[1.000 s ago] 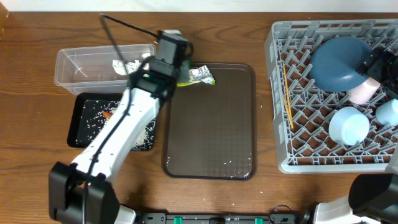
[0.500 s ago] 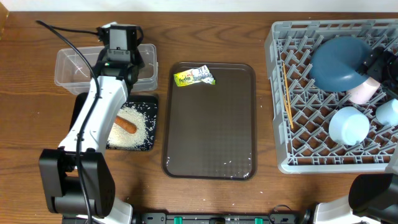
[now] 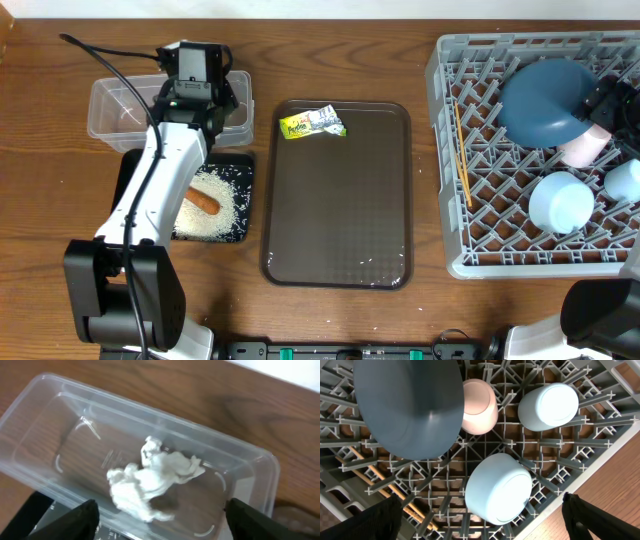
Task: Sort waste into correct bins and load items into the dishwasher rack
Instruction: 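Carry the tissue with the left gripper and drop it in the clear bin, then move the left gripper to the Pandan cake wrapper on the brown tray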
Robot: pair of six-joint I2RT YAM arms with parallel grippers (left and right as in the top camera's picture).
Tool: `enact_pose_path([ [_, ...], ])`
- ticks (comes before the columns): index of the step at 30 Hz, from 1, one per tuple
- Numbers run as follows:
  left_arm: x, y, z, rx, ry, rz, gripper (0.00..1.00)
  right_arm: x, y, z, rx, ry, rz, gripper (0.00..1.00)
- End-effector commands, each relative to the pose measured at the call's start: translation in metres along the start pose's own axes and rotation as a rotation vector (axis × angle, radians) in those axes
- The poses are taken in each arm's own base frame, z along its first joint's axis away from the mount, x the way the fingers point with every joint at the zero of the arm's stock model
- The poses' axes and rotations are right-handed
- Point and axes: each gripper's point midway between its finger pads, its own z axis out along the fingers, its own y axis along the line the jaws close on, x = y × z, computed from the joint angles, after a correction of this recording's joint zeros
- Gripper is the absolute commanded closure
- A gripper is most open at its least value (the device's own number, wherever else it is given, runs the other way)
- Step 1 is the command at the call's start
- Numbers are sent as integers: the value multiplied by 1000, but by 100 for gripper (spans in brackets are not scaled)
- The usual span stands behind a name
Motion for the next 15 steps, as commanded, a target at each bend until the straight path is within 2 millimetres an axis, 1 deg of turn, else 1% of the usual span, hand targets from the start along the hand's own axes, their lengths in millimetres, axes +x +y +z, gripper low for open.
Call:
enact_pose_path([
  [1,-7,1,-11,9,-23,-3,15,0,-2,4,8,11,9,1],
  [4,7,-6,-12,60,41,12,15,0,-2,4,8,11,9,1],
  [6,17,-11,-16,100,90,22,15,0,-2,4,8,11,9,1],
  [9,19,-16,-30,155,111,20,14,0,-2,4,8,11,9,1],
  [13,13,-30,-63,282,107,12,11,0,-2,4,8,11,9,1],
  [15,11,-42,-85,378,106,11,11,0,-2,4,8,11,9,1],
])
